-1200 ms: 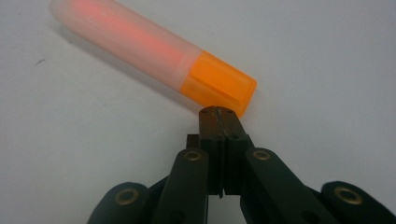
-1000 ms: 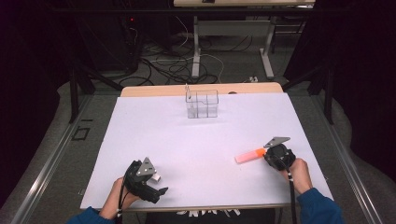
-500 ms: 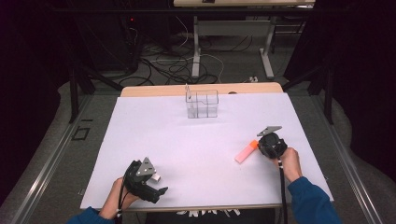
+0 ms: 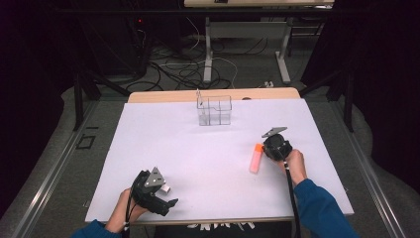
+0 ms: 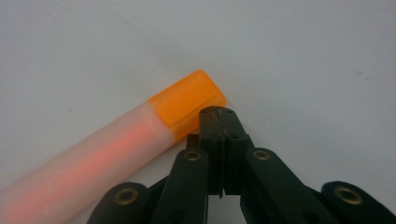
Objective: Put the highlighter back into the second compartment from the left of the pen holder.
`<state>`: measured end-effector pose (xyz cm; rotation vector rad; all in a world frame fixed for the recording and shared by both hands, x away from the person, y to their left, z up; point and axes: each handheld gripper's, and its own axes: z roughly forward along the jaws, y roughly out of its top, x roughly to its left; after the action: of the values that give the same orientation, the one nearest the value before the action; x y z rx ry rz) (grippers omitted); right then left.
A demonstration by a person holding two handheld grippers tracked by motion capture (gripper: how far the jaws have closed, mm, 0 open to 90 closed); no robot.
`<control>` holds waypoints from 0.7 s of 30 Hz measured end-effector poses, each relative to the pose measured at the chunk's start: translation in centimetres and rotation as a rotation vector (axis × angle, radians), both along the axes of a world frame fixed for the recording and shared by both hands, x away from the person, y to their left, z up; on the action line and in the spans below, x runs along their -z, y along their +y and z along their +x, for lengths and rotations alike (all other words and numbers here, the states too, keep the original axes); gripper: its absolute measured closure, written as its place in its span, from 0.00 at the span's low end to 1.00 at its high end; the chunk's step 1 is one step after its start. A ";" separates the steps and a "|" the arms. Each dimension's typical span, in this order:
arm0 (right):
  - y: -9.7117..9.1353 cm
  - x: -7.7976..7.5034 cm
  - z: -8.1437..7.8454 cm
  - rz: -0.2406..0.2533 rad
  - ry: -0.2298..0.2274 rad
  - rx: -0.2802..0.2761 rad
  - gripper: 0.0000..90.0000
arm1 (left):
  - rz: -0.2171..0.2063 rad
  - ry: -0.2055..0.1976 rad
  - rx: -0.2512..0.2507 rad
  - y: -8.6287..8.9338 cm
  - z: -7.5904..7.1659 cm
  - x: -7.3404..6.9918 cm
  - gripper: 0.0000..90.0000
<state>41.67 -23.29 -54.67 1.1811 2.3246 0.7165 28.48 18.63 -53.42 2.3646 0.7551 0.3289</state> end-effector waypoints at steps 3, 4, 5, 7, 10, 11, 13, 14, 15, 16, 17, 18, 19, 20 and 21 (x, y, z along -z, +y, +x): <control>0.7 0.0 0.4 0.013 -0.004 -0.020 1.00 | 0.000 0.000 0.001 0.0 0.0 0.0 0.00; 1.0 0.0 0.5 0.021 -0.001 -0.023 1.00 | 0.001 0.003 0.000 0.0 0.0 0.0 0.00; 1.3 0.0 0.5 0.031 0.001 -0.028 1.00 | 0.001 0.002 -0.002 0.0 0.0 0.0 0.00; 1.9 0.1 0.7 0.043 0.007 -0.046 1.00 | 0.000 0.002 -0.002 0.0 0.0 0.0 0.00; 2.7 0.1 0.8 0.048 0.008 -0.069 1.00 | 0.001 0.002 -0.001 0.0 0.0 0.0 0.00; 3.1 0.2 0.9 0.058 0.010 -0.081 1.00 | -0.001 0.002 -0.001 0.0 0.0 0.0 0.00; 3.7 0.2 0.9 0.051 0.016 -0.097 1.00 | 0.000 0.002 -0.001 0.0 0.0 0.0 0.00; 3.9 0.2 0.9 0.047 0.016 -0.114 1.00 | 0.000 0.002 0.000 0.0 0.0 0.0 0.00; 4.3 0.2 0.8 0.053 0.022 -0.110 1.00 | -0.001 0.002 -0.001 0.0 0.0 0.0 0.00; 4.5 0.2 0.7 0.059 0.025 -0.117 1.00 | -0.002 0.001 -0.001 0.0 0.0 0.0 0.00; 4.8 0.2 0.7 0.058 0.026 -0.135 1.00 | -0.002 0.001 -0.001 0.0 0.0 0.0 0.00; 4.8 0.1 0.7 0.041 0.030 -0.145 1.00 | -0.001 0.001 -0.001 0.0 0.0 0.0 0.00; 5.0 0.2 0.6 0.056 0.013 -0.133 1.00 | 0.002 0.006 0.003 0.1 0.0 0.0 0.00; 5.0 0.1 0.5 0.050 0.026 -0.136 1.00 | 0.007 0.015 0.009 0.1 0.0 -0.1 0.00; 4.9 0.0 0.5 0.044 0.021 -0.139 1.00 | 0.009 0.016 0.009 0.1 0.0 -0.2 0.00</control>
<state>42.22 -18.38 -54.68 1.0576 2.4387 0.8111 28.49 18.77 -53.26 2.3808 0.7511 0.3107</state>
